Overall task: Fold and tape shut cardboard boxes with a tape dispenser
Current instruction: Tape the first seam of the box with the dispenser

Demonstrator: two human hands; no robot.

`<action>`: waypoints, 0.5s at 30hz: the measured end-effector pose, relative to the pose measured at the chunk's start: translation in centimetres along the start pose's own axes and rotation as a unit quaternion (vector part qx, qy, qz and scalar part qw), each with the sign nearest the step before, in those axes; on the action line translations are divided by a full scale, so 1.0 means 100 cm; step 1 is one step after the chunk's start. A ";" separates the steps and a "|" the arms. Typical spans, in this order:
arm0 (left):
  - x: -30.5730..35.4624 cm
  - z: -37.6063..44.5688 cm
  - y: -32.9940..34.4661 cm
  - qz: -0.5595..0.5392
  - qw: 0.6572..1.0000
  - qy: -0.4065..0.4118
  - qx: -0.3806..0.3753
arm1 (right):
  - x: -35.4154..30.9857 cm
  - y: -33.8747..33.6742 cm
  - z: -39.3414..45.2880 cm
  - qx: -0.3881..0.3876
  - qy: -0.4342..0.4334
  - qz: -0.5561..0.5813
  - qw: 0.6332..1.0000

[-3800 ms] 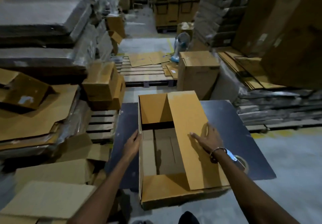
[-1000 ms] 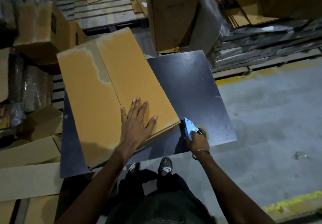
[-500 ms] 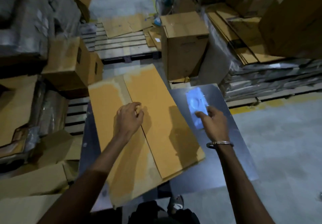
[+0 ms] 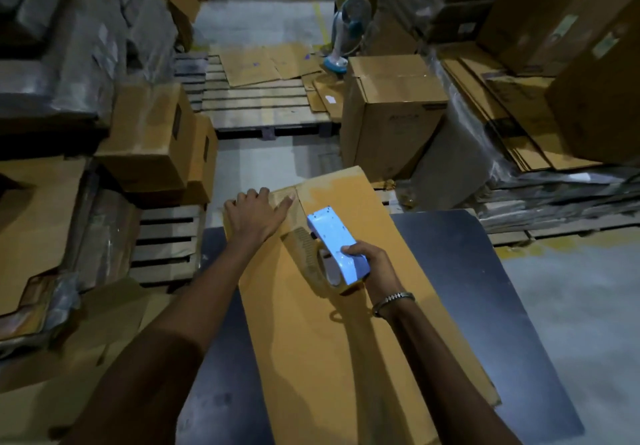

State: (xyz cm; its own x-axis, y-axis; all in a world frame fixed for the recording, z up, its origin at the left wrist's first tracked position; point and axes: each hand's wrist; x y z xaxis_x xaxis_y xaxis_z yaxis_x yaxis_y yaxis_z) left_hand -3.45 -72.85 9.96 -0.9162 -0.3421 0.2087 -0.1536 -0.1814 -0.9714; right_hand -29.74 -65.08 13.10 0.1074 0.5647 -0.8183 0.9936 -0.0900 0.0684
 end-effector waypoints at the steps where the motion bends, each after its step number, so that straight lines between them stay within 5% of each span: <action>1: -0.001 -0.002 0.002 0.020 1.000 -0.003 -0.007 | -0.001 0.003 0.004 0.005 0.011 0.009 1.000; 8: -0.026 -0.052 0.005 0.055 0.997 -0.045 -0.026 | -0.020 0.012 0.022 0.008 0.004 -0.012 1.000; 13: -0.015 -0.037 -0.019 -0.242 0.958 -0.101 0.116 | -0.026 0.019 0.029 0.001 -0.041 -0.088 0.995; 15: -0.003 -0.038 -0.033 -0.387 0.905 -0.176 0.029 | -0.025 0.023 0.027 -0.008 -0.054 -0.087 0.995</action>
State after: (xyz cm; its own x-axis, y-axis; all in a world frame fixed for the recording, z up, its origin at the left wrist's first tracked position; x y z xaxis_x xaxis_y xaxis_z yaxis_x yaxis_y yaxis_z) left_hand -4.07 -68.66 12.71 -0.3660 -0.3628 0.8569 -0.6698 -0.5366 -0.5133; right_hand -27.86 -68.91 13.82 -0.0700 0.4793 -0.8749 0.9973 0.0148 -0.0717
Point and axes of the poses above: each hand's wrist, its own z-axis towards the middle knuckle, its own y-axis out of the palm, x = y × z, and after that the axes turned 13 degrees about x, right-handed
